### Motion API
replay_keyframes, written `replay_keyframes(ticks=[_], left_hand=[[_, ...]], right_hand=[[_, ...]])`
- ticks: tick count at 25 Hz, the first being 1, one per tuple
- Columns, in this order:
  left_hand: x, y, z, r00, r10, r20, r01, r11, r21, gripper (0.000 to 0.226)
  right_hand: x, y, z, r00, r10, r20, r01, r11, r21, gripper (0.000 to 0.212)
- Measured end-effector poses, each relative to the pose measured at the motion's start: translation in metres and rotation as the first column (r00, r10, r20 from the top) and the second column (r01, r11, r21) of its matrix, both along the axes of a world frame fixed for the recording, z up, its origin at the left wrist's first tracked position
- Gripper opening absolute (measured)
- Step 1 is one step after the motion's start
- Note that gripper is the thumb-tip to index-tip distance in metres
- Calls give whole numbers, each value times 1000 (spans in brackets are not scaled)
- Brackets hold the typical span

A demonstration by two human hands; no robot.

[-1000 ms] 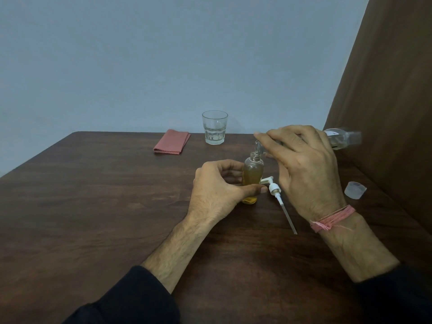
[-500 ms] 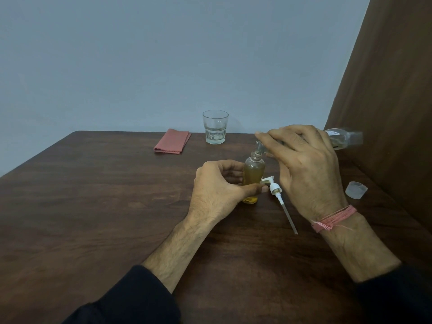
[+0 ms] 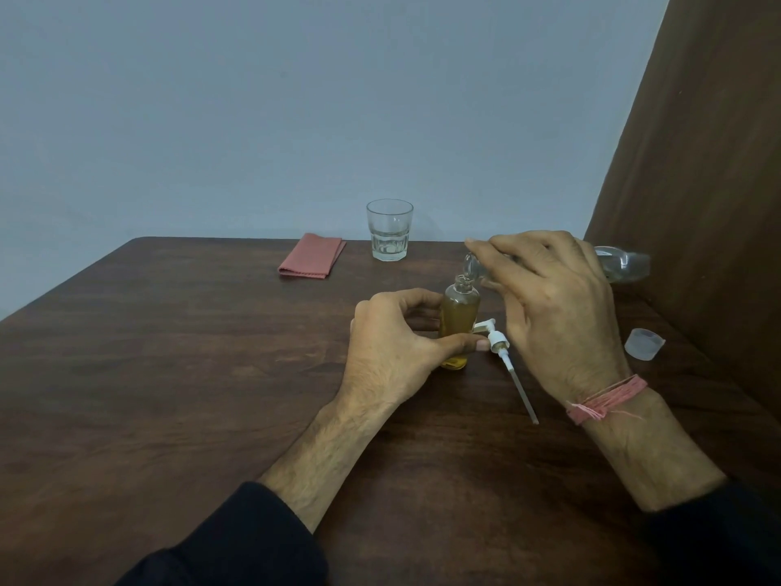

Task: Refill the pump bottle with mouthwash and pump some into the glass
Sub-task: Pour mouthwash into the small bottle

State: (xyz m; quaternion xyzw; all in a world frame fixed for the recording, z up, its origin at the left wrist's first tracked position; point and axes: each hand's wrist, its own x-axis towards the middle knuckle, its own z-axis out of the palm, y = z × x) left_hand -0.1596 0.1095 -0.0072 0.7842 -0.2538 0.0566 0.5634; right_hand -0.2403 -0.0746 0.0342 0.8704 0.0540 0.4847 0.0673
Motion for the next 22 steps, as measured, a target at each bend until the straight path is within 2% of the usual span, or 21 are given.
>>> replay_keyframes(ticks=[7, 12, 15, 18, 22], left_hand=[[0, -1, -1, 999, 14, 40, -15, 1000, 17, 67], [0, -1, -3, 996, 14, 85, -17, 999, 29, 67], [-1, -1, -2, 995, 15, 99, -17, 1000, 23, 67], [-2, -1, -1, 996, 17, 89, -19, 1000, 22, 66], [-3, -1, 1, 999, 21, 49, -22, 999, 24, 68]], right_hand=[[-2, 3, -3, 999, 32, -26, -29, 996, 85, 51], [-2, 1, -7, 995, 81, -65, -58, 952, 301, 51], [-3, -2, -5, 990, 135, -42, -99, 876, 472, 49], [-2, -6, -2, 986, 166, -9, -121, 752, 648, 47], [-3, -13, 1, 972, 229, 47, -176, 585, 791, 45]])
